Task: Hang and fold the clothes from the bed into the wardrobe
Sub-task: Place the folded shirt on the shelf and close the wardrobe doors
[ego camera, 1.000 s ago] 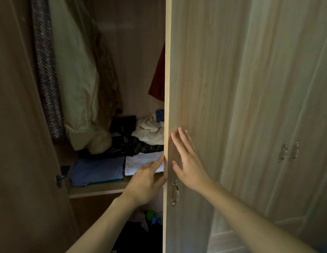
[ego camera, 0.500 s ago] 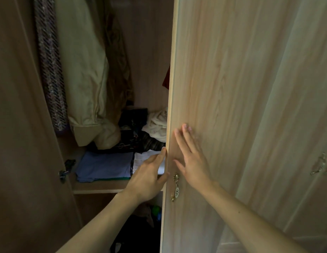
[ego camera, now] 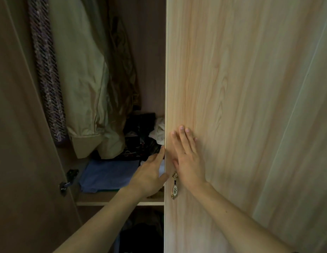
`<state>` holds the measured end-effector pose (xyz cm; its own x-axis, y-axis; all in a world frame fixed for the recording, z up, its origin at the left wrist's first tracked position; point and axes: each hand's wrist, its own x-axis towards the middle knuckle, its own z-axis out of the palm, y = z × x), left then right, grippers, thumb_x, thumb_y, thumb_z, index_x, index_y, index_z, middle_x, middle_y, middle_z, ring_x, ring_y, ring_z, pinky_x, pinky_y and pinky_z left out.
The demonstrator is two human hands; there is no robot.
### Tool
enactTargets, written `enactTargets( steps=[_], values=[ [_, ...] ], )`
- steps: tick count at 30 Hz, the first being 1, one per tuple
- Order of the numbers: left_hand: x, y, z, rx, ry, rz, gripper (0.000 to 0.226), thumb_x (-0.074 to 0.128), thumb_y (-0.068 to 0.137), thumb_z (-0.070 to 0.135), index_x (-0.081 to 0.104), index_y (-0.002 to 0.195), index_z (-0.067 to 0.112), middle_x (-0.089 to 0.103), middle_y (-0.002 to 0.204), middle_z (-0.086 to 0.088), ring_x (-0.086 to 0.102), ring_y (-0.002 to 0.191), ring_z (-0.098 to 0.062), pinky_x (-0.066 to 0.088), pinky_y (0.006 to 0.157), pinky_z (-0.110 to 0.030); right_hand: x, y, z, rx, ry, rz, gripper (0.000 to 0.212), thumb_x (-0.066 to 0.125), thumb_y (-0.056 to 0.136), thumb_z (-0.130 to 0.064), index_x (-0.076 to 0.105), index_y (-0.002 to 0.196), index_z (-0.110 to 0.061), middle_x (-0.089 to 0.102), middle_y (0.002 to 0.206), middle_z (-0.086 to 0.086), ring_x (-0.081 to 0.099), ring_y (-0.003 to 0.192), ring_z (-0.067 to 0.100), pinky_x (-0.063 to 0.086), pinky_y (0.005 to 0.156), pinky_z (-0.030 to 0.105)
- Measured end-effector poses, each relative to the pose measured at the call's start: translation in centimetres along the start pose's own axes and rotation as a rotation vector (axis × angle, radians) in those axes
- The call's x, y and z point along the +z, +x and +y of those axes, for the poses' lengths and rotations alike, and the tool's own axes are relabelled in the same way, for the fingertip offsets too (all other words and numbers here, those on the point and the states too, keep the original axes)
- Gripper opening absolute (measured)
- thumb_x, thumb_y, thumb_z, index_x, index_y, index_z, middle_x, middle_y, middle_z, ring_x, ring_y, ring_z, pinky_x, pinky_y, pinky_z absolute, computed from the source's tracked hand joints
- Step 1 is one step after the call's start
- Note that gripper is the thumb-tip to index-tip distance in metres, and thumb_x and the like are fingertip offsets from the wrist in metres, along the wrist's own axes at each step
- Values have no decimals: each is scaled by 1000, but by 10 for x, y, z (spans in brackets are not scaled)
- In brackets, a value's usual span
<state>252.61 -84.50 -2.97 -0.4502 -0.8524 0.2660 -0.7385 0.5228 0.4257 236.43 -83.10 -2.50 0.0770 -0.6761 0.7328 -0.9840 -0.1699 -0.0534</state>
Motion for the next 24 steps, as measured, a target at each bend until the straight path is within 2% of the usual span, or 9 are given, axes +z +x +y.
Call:
enactTargets(
  steps=[2, 5, 7, 10, 13, 15, 17, 22, 24],
  values=[
    [4, 5, -1, -20, 6, -22, 97, 58, 92, 42, -19, 151, 41, 26, 158, -3, 39, 136, -26, 40, 104, -38, 5, 8, 2, 3, -3, -22, 85, 68, 89, -14, 17, 156, -15, 8, 164, 8, 6, 152, 28, 26, 119, 50],
    [10, 8, -1, -47, 84, -51, 107, 58, 91, 45, -42, 130, 53, 21, 160, -2, 40, 135, -27, 43, 102, -39, 12, 15, 3, 36, 18, -24, 77, 60, 93, -14, 15, 156, -17, 6, 164, 6, 4, 152, 26, 25, 119, 49],
    [14, 8, -1, -66, 116, -40, 112, 59, 91, 45, -48, 122, 56, 24, 158, -1, 43, 132, -27, 46, 98, -39, 13, 15, 4, 35, 24, -6, 75, 56, 91, -10, 18, 156, -17, 11, 164, 7, 8, 151, 27, 27, 118, 50],
    [11, 6, 0, -91, 93, -37, 105, 58, 92, 42, -37, 135, 54, 25, 157, -1, 46, 129, -27, 49, 95, -39, 12, 13, 7, 2, 7, 7, 74, 45, 88, -8, 14, 155, -17, 14, 164, 8, 11, 151, 28, 30, 116, 51],
    [-1, 5, 1, -99, 107, -65, 96, 58, 93, 40, -20, 148, 50, 22, 160, -1, 43, 133, -30, 47, 100, -44, 8, 13, 6, 8, -1, -48, 76, 39, 91, -6, 2, 155, -19, 3, 165, 6, 1, 152, 26, 25, 119, 50],
    [-9, 2, 3, -100, 120, -81, 92, 58, 93, 39, -12, 152, 45, 20, 161, -2, 41, 135, -30, 46, 101, -45, 4, 14, 4, 2, 9, -113, 82, 44, 93, -3, -8, 154, -21, -11, 164, 4, -11, 151, 25, 17, 122, 48],
    [-15, -6, 7, -97, 194, -82, 87, 55, 95, 40, -7, 155, 39, 16, 162, -2, 35, 139, -29, 44, 104, -46, -6, 15, 3, -5, 52, -152, 91, 54, 90, 2, -5, 155, -20, -13, 164, 4, -15, 151, 24, 15, 122, 47],
    [-32, -28, 15, -90, 234, -41, 82, 54, 94, 42, 2, 157, 32, 14, 164, -2, 27, 145, -29, 37, 111, -45, -41, 14, 1, -44, 136, -232, 94, 65, 89, -10, 1, 157, -20, -7, 165, 3, -8, 152, 20, 14, 124, 39],
    [-41, -37, 15, -87, 211, -10, 80, 54, 95, 41, 5, 157, 30, 17, 163, -3, 29, 144, -28, 36, 112, -44, -54, 12, -6, -13, 168, -250, 91, 65, 90, -18, 3, 157, -19, 0, 165, 6, 0, 152, 22, 21, 122, 41]
  ],
)
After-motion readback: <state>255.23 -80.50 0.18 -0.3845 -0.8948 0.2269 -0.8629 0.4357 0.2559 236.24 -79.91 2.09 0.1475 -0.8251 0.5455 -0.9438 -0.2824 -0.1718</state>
